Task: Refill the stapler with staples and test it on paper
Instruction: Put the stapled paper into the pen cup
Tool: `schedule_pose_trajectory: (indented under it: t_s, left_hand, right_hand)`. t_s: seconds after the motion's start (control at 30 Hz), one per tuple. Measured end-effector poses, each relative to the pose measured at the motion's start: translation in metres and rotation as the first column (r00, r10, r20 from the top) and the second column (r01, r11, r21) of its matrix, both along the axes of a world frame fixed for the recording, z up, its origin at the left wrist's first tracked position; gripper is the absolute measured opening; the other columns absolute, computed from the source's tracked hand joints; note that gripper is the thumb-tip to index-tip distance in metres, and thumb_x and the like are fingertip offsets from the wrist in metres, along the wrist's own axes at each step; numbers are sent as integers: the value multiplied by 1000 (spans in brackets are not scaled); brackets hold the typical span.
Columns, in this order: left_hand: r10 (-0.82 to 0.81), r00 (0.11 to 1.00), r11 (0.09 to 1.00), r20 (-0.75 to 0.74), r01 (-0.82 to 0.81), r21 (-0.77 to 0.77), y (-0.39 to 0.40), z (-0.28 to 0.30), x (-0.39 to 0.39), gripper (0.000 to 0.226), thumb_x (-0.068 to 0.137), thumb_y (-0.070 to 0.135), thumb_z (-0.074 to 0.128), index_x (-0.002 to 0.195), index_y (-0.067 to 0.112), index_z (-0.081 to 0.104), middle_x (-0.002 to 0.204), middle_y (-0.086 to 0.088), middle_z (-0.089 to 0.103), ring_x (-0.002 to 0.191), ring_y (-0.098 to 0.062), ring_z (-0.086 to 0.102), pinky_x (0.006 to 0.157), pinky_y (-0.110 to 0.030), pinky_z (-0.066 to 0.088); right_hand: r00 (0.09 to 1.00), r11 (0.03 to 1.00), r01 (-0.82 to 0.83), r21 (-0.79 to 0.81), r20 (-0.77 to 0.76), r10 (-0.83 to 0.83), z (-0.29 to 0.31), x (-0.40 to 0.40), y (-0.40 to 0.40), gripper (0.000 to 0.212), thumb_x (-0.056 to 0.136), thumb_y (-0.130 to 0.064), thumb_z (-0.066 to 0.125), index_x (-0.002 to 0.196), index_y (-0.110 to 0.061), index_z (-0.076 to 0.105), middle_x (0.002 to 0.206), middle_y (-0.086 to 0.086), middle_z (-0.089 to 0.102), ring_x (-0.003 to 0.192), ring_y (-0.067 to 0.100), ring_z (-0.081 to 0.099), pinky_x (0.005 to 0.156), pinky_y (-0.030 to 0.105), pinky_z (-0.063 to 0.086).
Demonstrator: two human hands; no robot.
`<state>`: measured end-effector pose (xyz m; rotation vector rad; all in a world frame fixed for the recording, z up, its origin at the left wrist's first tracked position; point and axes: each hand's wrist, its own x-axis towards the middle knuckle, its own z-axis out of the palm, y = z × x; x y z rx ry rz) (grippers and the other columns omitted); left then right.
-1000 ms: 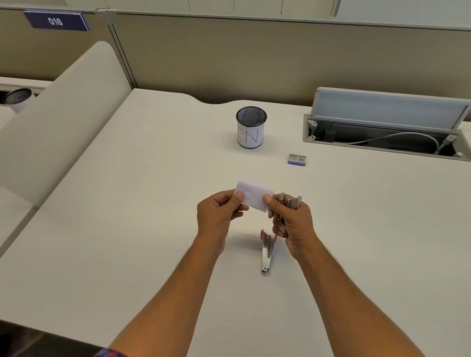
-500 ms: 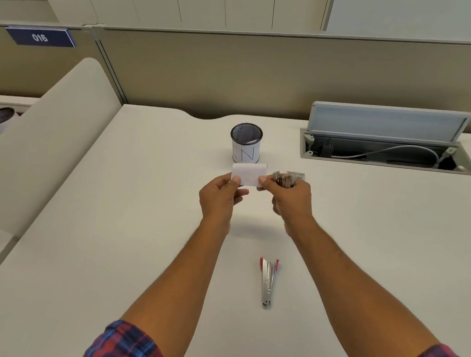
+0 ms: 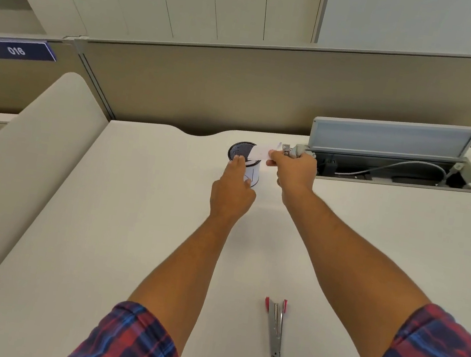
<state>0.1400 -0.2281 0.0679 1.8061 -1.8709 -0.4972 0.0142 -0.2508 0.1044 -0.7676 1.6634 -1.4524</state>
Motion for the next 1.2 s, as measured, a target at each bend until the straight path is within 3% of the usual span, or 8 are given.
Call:
schedule_pose_trajectory:
  t_s: [0.2, 0.4, 0.6, 0.73, 0.9, 1.03, 1.1, 1.2]
  left_hand:
    - [-56, 966, 998, 251, 61, -11, -11, -20, 10, 64, 102, 20, 46, 160, 14, 18, 168, 0, 16, 153, -16, 21, 107, -34, 40]
    - [-58, 976, 997, 210, 67, -34, -16, -24, 13, 67, 100, 16, 50, 159, 11, 20, 168, -1, 17, 154, -16, 18, 110, -31, 38]
    - [-41, 982, 999, 186, 46, -24, -12, -24, 10, 70, 101, 21, 52, 160, 11, 15, 168, -3, 16, 149, -23, 34, 112, -34, 39]
    - [-38, 984, 998, 174, 45, -36, -12, -24, 10, 69, 101, 21, 51, 160, 11, 15, 168, -3, 15, 151, -21, 28, 114, -34, 36]
    - [-4, 1000, 995, 21, 6, -97, -1, -15, 6, 67, 98, 16, 56, 158, 10, 25, 165, -3, 24, 146, -23, 39, 112, -35, 39]
    - [23, 963, 974, -268, -81, -209, 27, -2, -9, 56, 98, 18, 60, 151, 12, 43, 154, -3, 46, 137, -20, 50, 108, -26, 41]
    - [33, 911, 977, -410, -116, -178, 48, 5, -20, 47, 100, 22, 57, 146, 15, 51, 146, -3, 56, 131, -16, 55, 105, -23, 42]
    - [52, 837, 985, -545, -133, -110, 82, 7, -35, 36, 102, 30, 55, 134, 17, 64, 127, 1, 69, 108, -9, 65, 91, -25, 56]
  right_hand:
    - [992, 998, 7, 70, -123, 2, -5, 10, -23, 14, 82, -23, 77, 78, -15, 66, 76, 2, 74, 70, 16, 67, 76, 42, 61]
    - [981, 990, -9, 142, -189, 36, -9, 21, -37, 16, 82, -19, 76, 85, -11, 62, 61, -7, 59, 57, 8, 59, 77, 39, 62]
    - [984, 985, -56, 164, -158, 82, -18, 24, -39, 22, 85, -28, 79, 86, -13, 63, 72, 1, 72, 59, 7, 64, 82, 39, 62]
    - [984, 988, -56, 147, -160, 80, -23, 23, -33, 30, 86, -40, 78, 76, -18, 61, 72, 1, 73, 72, 17, 70, 84, 44, 61]
    - [985, 992, -74, 103, -151, 89, -21, 18, -12, 42, 84, -59, 72, 82, -18, 63, 77, 1, 72, 80, 18, 70, 82, 44, 60]
    - [984, 977, -147, 154, -79, 161, -17, 14, 21, 68, 88, -80, 40, 89, -16, 64, 80, 3, 68, 73, 20, 59, 75, 41, 49]
    - [984, 971, -172, 166, -13, 177, -21, 10, 40, 67, 96, -71, 29, 88, -15, 64, 76, 3, 65, 71, 20, 55, 71, 38, 44]
    - [975, 964, -219, 152, 1, 222, -23, 1, 78, 44, 103, -41, 35, 79, -18, 64, 67, -4, 63, 68, 20, 54, 64, 35, 44]
